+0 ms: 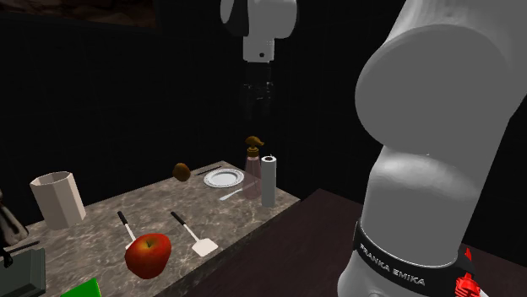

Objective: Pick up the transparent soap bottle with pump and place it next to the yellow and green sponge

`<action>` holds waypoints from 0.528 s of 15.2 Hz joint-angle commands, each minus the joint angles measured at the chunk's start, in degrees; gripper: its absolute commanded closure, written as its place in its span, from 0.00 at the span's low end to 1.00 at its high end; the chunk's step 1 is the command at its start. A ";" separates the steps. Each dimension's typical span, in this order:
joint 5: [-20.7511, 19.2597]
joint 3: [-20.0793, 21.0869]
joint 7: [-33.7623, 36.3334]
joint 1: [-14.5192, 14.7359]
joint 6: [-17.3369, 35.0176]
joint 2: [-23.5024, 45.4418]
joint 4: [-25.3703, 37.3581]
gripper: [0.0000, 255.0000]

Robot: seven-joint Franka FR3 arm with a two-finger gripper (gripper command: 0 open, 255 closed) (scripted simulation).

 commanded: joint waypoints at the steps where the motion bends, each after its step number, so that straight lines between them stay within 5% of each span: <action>1: 1.65 -1.18 -2.72 -0.34 2.44 4.60 2.12 0.00; 8: 9.50 -2.38 -12.43 -3.52 7.47 20.27 11.85 0.00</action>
